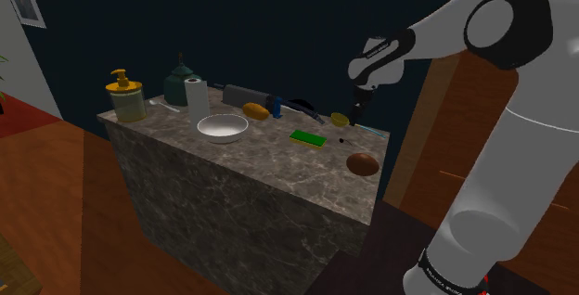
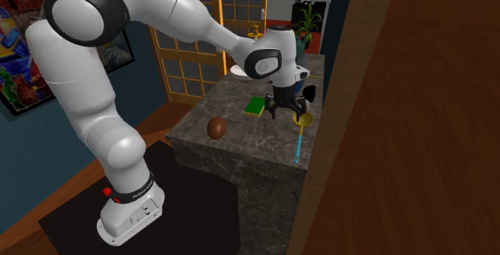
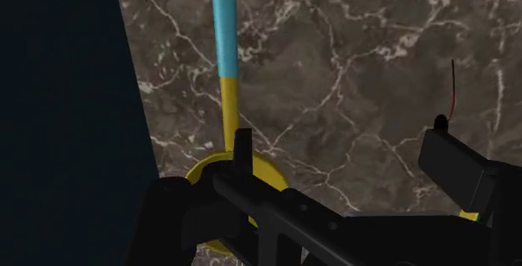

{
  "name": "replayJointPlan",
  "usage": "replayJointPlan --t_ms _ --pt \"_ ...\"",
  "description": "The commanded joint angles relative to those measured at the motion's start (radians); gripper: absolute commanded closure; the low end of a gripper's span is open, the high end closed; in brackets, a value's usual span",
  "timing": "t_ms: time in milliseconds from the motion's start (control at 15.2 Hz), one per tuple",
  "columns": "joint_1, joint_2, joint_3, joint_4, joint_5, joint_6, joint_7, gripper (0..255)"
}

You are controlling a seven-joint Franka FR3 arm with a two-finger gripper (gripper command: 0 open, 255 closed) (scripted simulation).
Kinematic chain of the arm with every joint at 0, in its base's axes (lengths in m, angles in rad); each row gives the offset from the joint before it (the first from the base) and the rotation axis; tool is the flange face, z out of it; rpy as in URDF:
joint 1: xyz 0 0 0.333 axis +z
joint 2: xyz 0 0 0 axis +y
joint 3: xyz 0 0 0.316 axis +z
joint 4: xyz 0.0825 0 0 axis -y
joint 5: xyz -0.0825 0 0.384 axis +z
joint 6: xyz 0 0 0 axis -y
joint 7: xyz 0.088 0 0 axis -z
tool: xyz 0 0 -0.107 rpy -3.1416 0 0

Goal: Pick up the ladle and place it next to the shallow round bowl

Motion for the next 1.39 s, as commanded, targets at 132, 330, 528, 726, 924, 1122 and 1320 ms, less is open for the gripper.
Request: replayJointPlan --t_ms 132,330,528,726,924,1122,1320 --pt "-0.039 0.172 -0.010 0.123 0.115 0.045 -0.138 0" --pt "-0.060 0.224 0.001 0.147 0.152 0.070 -0.173 0" --pt "-0.071 0.257 0.011 0.145 0.178 0.100 -0.191 0" --pt "-0.082 0.286 0.021 0.144 0.202 0.125 -0.206 0" --pt "-0.082 0.286 0.021 0.144 0.202 0.125 -0.206 0" --pt "-0.082 0.286 0.021 0.144 0.202 0.125 -0.206 0" --pt "-0.082 0.286 0.021 0.144 0.201 0.125 -0.206 255"
